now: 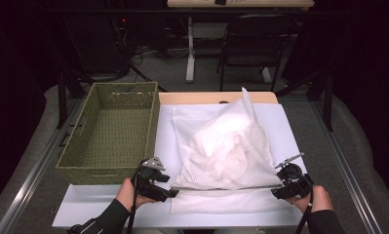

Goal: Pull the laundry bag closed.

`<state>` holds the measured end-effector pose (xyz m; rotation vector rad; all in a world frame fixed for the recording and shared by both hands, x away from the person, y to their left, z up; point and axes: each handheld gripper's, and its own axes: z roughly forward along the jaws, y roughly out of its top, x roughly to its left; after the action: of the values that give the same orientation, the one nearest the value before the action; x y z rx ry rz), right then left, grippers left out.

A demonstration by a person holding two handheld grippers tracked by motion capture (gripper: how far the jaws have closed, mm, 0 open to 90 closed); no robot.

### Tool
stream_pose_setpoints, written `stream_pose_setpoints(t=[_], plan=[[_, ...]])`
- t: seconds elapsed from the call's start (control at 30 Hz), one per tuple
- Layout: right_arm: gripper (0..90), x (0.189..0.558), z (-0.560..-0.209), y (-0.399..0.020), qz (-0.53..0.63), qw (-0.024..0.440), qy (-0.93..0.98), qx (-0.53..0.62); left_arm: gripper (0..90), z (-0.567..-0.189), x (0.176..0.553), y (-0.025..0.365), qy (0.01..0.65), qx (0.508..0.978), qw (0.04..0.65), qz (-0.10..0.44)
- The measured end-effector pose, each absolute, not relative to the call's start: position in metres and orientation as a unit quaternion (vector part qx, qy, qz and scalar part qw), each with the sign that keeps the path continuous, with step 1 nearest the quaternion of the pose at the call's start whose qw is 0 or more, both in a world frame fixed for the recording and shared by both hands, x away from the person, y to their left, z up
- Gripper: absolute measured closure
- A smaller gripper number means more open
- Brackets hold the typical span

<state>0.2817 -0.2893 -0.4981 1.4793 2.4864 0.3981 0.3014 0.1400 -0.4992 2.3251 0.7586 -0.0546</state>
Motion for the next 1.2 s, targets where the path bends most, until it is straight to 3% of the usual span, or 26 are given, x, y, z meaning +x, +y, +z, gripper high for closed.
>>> stream_pose_setpoints(t=[0.3,0.87,1.2], plan=[[16.7,0.272,-0.485,-0.281,0.172,0.116,0.853,0.48,22.7,-0.476,0.295,0.144,0.283,0.896,0.343,0.011],[0.2,0.254,-0.468,-0.281,0.236,0.153,0.843,0.46,15.7,-0.452,0.263,0.179,0.296,0.882,0.362,0.052],[0.0,0.239,-0.469,-0.284,0.268,0.168,0.829,0.461,9.7,-0.459,0.245,0.218,0.35,0.857,0.37,0.079]])
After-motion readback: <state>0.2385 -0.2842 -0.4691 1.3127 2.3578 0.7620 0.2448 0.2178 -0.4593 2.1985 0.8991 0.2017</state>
